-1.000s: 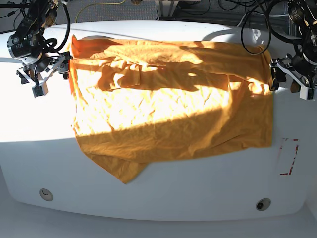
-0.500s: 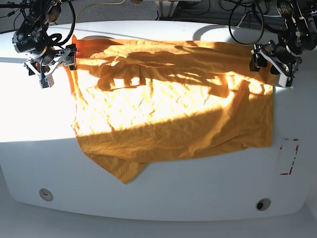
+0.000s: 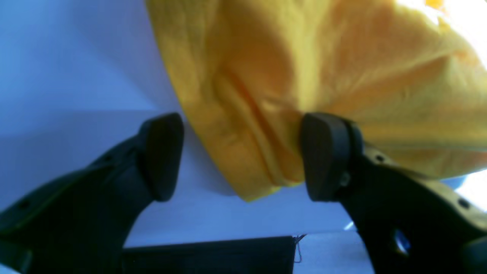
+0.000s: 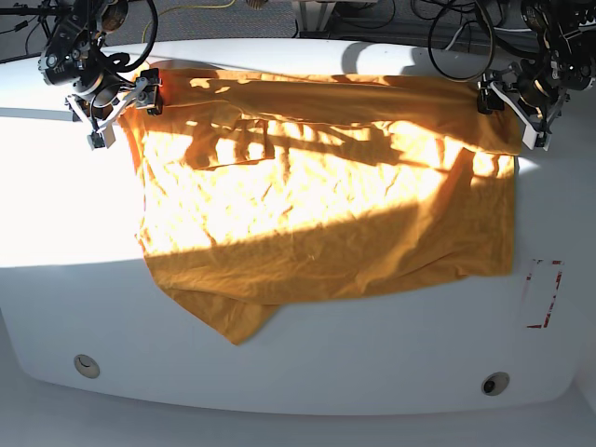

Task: Fold the T-shirt properly
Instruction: 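Pull the held shirt edge taut between both grippers to flatten it, then release the shirt edge and open both grippers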

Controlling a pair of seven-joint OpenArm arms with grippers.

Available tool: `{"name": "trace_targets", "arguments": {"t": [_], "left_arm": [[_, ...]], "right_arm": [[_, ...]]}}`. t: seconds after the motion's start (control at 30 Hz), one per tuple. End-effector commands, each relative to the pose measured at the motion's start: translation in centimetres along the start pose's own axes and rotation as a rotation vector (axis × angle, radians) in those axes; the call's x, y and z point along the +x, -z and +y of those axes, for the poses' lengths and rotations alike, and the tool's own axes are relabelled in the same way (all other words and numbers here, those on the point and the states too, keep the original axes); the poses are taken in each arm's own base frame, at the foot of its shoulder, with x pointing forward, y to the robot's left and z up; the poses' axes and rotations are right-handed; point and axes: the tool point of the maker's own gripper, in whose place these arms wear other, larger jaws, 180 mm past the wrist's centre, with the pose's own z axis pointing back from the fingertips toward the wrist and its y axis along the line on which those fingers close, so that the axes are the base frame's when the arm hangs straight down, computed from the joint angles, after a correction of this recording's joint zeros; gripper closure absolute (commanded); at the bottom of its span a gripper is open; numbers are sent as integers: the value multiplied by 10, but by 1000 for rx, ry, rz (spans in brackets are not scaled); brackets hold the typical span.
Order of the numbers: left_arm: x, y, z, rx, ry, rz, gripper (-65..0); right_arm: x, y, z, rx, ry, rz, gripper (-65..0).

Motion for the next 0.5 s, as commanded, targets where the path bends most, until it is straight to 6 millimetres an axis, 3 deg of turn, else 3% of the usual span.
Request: {"name": "trace_targets", "arguments": {"t": [0.0, 0.13, 0.3, 0.33, 0.47], "left_arm": [[-3, -1, 14, 41, 20, 20, -439], [-7, 0, 17, 53, 20, 37, -439], [-5, -3, 18, 65, 37, 32, -439], [-4, -5, 19, 69, 41, 31, -439], [-12, -15, 23, 89, 79, 51, -439]], "right_arm": [[5, 1, 3, 13, 11, -31, -530], [-1, 5, 4, 23, 26, -14, -491], [-15, 7, 5, 32, 39, 22, -285], [-17, 6, 5, 32, 38, 24, -219], [-28, 4, 5, 32, 39, 51, -81]]}}
